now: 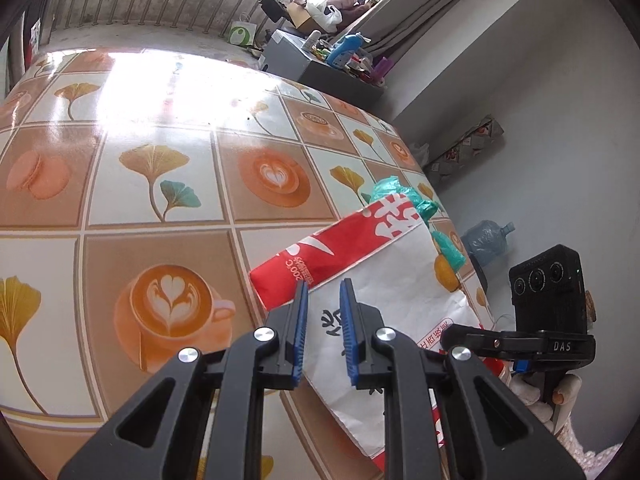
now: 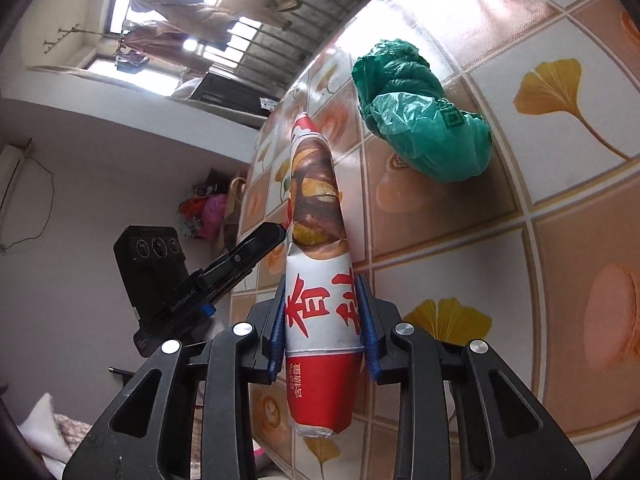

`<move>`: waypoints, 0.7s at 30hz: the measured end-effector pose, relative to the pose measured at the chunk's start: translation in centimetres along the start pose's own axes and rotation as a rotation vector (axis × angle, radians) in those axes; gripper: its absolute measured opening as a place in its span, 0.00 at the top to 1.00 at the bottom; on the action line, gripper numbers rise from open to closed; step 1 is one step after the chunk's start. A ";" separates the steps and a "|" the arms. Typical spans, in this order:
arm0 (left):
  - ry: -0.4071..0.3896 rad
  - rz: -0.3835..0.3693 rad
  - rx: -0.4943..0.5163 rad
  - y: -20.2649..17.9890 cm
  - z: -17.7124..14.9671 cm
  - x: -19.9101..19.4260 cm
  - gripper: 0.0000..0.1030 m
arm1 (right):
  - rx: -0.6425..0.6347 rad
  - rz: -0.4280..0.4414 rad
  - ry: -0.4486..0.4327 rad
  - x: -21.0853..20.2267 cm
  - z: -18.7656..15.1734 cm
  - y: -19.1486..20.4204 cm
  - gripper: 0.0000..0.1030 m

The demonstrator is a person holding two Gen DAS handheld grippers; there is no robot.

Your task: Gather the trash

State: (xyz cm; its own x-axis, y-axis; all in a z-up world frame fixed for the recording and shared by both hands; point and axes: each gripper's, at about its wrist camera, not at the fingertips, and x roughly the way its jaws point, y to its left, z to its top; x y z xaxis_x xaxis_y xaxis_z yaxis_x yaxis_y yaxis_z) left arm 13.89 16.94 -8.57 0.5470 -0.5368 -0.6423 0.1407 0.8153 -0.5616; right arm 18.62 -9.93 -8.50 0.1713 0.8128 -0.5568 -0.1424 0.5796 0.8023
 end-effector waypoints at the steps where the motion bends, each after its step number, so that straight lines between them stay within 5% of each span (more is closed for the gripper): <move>1: -0.013 -0.013 -0.017 0.3 0.3 -0.4 0.85 | -0.001 0.000 -0.007 -0.7 -0.3 -0.1 0.74; 10: -0.051 -0.053 -0.022 -1.3 2.9 -0.8 0.81 | -0.005 0.085 -0.105 -6.3 -3.1 -1.3 0.76; 15: -0.015 -0.036 0.017 -4.4 4.6 1.4 0.56 | -0.009 0.145 -0.278 -12.9 -5.0 -2.7 0.76; 21: 0.055 -0.034 0.020 -7.9 6.7 5.6 0.34 | 0.087 0.058 -0.473 -18.0 -5.5 -6.1 0.76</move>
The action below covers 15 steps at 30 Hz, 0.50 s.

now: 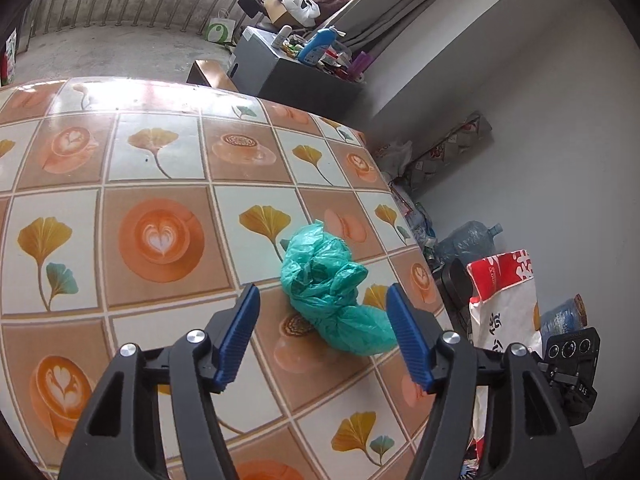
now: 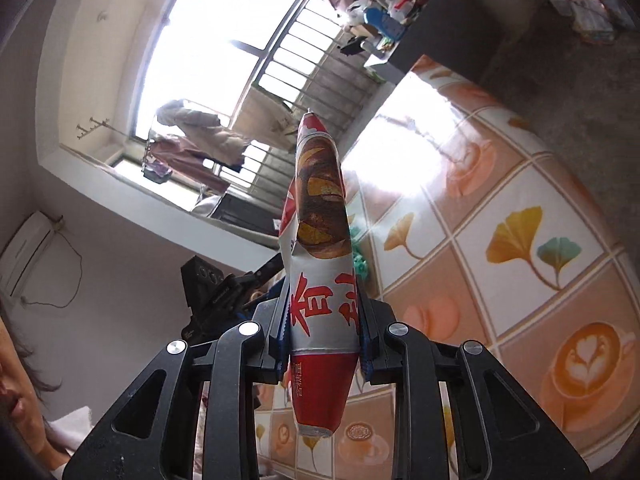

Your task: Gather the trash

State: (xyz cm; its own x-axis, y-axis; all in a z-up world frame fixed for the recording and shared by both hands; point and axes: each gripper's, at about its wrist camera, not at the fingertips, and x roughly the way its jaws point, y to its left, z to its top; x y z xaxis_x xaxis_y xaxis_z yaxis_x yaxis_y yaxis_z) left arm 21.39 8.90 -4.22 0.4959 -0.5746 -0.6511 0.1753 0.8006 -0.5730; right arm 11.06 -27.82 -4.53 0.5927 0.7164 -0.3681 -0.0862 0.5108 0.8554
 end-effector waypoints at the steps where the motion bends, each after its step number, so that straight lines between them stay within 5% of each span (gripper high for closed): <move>1: 0.016 0.000 -0.015 -0.3 0.3 0.8 0.33 | 0.018 -0.013 -0.019 -0.3 0.1 -0.6 0.76; 7: 0.082 0.067 -0.065 -1.6 1.0 5.4 0.30 | 0.094 -0.057 -0.056 1.1 -1.0 -3.1 0.76; 12: 0.077 0.162 0.042 -3.2 0.1 7.4 0.30 | 0.112 -0.071 -0.065 0.5 -1.0 -3.8 0.76; 15: 0.060 0.206 0.096 -3.8 -0.6 8.0 0.40 | 0.124 -0.068 -0.075 -0.5 -1.0 -4.5 0.76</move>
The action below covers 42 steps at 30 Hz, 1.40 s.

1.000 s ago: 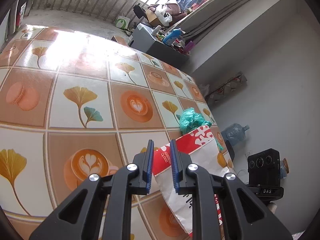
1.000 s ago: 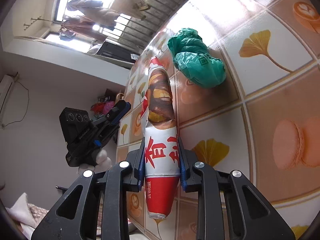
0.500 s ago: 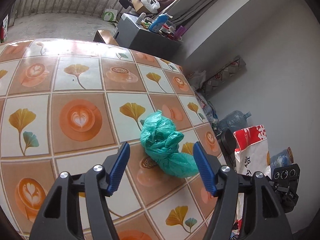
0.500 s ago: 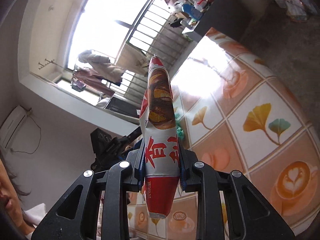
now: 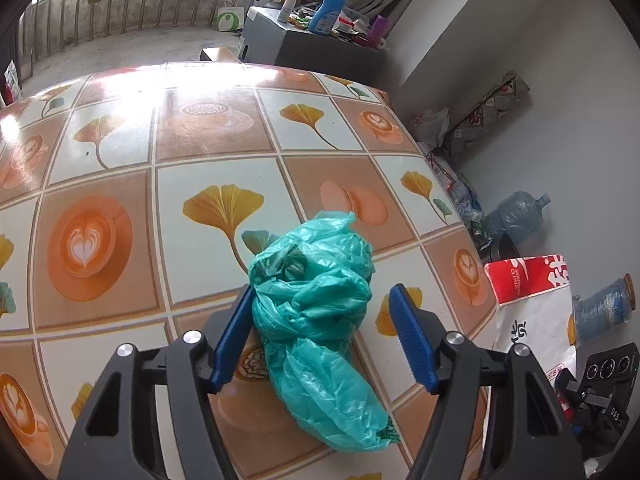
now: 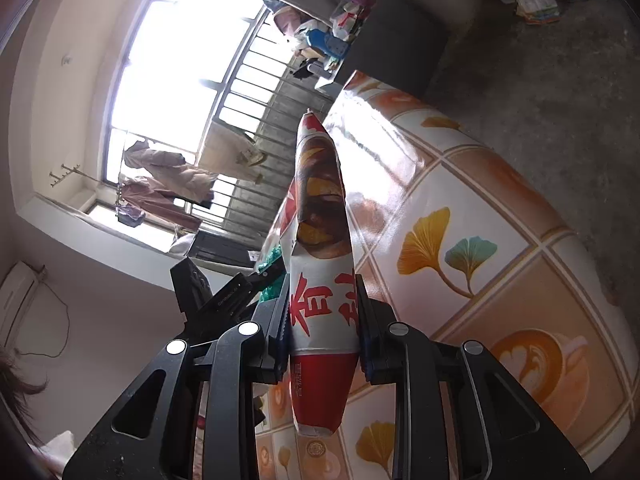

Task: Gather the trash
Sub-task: 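Grasp and lift the green plastic bag with the left gripper while the right gripper holds its packages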

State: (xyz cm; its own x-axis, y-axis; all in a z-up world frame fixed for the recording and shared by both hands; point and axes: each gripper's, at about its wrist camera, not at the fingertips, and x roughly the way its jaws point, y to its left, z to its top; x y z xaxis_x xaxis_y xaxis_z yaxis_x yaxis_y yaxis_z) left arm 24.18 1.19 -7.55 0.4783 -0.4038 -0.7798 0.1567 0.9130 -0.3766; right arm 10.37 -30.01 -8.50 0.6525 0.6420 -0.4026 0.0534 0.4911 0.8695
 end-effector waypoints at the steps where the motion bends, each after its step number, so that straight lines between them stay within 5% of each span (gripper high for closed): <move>1: -0.007 0.010 0.020 -0.2 -0.2 0.0 0.42 | 0.006 0.000 -0.002 -0.2 0.0 -0.2 0.76; 5: 0.005 0.005 0.069 -0.8 -0.7 0.1 0.50 | 0.032 0.014 -0.009 -1.0 0.1 -0.9 0.76; 20: 0.094 -0.090 0.372 -4.7 -5.8 -3.4 0.51 | 0.045 0.042 -0.001 -1.4 -0.1 -1.4 0.76; 31: 0.122 -0.091 0.370 -5.4 -7.4 -2.9 0.50 | 0.039 0.040 -0.010 -1.7 0.1 -1.4 0.75; 42: 0.127 -0.075 0.370 -5.3 -7.4 -3.3 0.33 | 0.040 0.041 -0.012 -1.9 0.1 -1.7 0.75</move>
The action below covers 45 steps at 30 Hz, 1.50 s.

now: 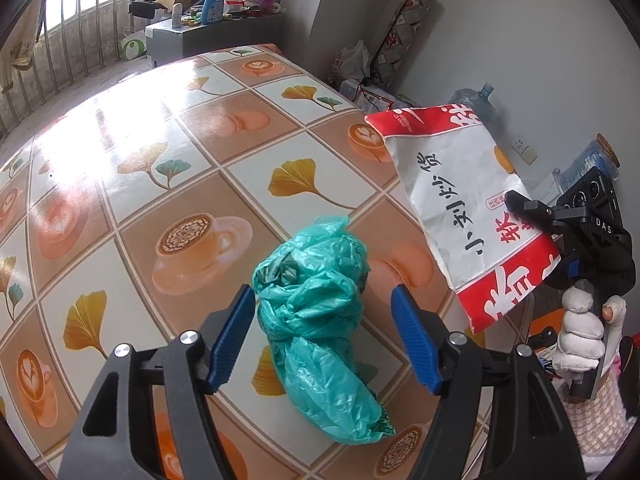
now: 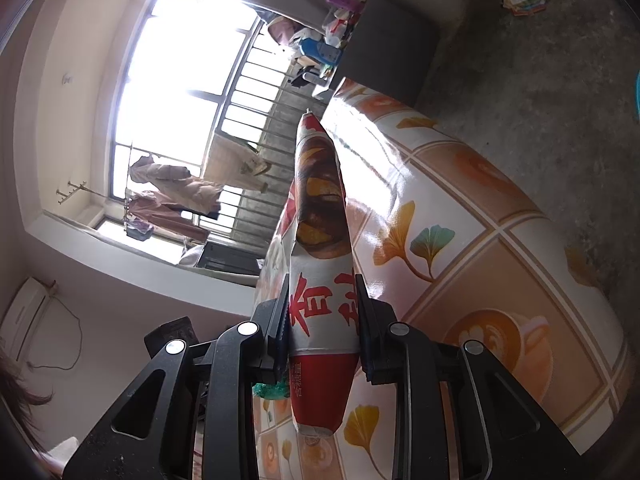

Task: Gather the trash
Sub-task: 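Grasp and lift the green plastic bag with the left gripper while the right gripper holds its packages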

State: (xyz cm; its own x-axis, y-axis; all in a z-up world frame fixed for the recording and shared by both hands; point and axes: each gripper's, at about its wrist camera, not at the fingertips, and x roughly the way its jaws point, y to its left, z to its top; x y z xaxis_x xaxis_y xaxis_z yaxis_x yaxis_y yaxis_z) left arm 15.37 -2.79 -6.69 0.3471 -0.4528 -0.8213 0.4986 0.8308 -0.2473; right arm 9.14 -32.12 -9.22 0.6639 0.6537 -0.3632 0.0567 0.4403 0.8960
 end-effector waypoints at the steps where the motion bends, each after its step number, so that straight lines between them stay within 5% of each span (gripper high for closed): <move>1: 0.002 0.000 0.001 -0.1 0.0 0.0 0.33 | 0.001 0.000 -0.002 0.0 0.0 0.0 0.75; 10: 0.005 0.009 0.012 -0.6 -0.5 -0.5 0.31 | 0.005 0.000 -0.025 -0.8 -0.2 -0.2 0.75; 26: 0.019 0.137 -0.028 -1.4 -1.5 0.5 0.31 | 0.024 0.017 -0.029 -1.2 -0.5 -0.9 0.75; 31: 0.013 0.164 -0.042 -1.1 -1.5 0.5 0.53 | 0.016 0.015 -0.026 -1.0 -0.4 -0.5 0.75; 45: -0.064 0.209 -0.003 -2.0 -1.3 -1.5 0.54 | -0.018 0.007 -0.011 -0.7 -0.1 0.4 0.75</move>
State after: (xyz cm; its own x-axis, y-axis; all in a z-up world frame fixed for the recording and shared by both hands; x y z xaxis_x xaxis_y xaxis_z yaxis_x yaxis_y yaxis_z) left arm 12.83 -3.33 -5.67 0.4925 -0.2904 -0.8204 0.4086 0.9095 -0.0766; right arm 8.62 -32.31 -8.61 0.6724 0.6500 -0.3540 0.0386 0.4468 0.8938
